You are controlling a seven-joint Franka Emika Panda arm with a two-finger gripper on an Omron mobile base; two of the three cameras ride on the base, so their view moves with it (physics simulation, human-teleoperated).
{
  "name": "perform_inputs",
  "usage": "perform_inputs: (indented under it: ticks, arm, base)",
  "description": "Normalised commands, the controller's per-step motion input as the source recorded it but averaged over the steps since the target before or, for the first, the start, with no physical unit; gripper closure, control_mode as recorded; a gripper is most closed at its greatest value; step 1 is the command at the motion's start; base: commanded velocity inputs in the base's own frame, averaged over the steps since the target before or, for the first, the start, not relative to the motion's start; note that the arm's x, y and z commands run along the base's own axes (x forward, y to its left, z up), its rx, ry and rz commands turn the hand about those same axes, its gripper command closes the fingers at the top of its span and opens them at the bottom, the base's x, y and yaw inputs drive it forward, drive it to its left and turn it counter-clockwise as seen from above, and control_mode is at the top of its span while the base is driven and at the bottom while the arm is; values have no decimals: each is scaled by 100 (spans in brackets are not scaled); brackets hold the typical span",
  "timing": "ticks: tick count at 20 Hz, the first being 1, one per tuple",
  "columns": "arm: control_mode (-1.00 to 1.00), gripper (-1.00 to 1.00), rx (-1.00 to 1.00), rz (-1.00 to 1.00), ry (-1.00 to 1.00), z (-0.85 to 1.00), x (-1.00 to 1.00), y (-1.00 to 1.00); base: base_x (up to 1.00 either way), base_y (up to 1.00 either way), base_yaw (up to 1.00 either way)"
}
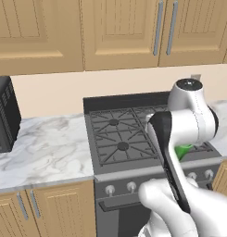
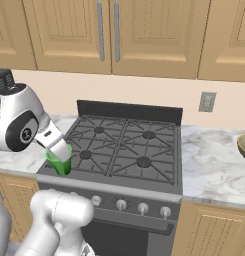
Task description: Pick the cup and bowl from the counter and place them on the counter next to the sink.
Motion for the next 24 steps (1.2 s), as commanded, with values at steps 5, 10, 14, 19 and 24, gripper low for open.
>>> perform_inputs:
  ticks: [5, 10, 14, 19, 24]
  arm:
    - [-100, 100, 0, 25, 1, -11, 12, 0]
    - [-100, 100, 0, 36, 2, 0, 1, 0]
    - [-100, 100, 0, 34, 3, 0, 0, 0]
    - [-100, 100, 0, 4, 0, 0, 0, 0]
    - [-100, 100, 0, 0, 0, 0, 0, 0]
  base:
    - [0, 0, 0]
    - [0, 0, 0]
    - [0, 0, 0]
    - [0, 0, 0]
    - [0, 0, 0]
